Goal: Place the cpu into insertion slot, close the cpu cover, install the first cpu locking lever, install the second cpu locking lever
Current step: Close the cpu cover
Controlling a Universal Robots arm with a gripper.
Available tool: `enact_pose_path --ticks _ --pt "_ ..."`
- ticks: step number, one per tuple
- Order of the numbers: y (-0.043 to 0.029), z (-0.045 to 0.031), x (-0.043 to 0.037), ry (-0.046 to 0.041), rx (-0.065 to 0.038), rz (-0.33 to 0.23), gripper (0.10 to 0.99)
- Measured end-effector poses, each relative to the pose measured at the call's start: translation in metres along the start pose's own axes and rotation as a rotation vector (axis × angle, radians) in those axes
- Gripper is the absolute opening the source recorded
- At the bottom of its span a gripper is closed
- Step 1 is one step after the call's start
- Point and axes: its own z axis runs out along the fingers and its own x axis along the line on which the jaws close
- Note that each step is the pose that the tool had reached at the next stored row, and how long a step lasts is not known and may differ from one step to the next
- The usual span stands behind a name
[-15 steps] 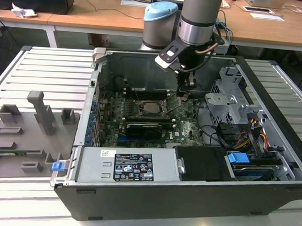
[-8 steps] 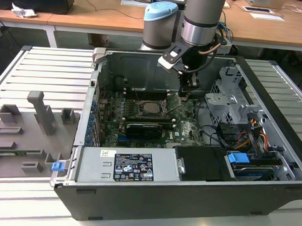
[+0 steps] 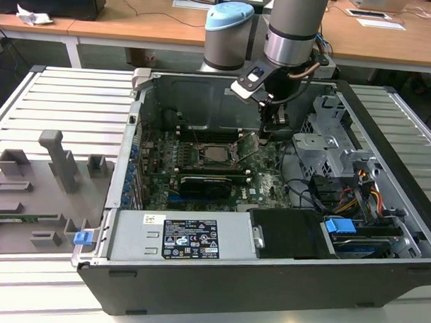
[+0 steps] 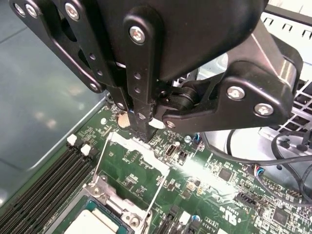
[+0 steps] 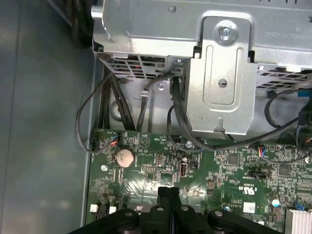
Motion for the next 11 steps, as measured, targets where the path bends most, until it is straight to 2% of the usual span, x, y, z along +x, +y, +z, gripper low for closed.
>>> enact_pose_path --ticks 3,4,5,6,11 --pt "0.0031 0.0024 -0.0003 0.0001 0.002 0.0 0.106" --pt "0.0051 0.0069 -0.0005 0.0004 0.006 0.0 0.106" --pt "0.0015 0.0113 -0.0003 0.0006 0.01 0.0 0.106" --pt "-0.0038 0.0114 0.0001 0.0006 0.01 0.0 0.106" --pt "-0.011 0.0114 0.0005 0.0006 0.01 0.0 0.106"
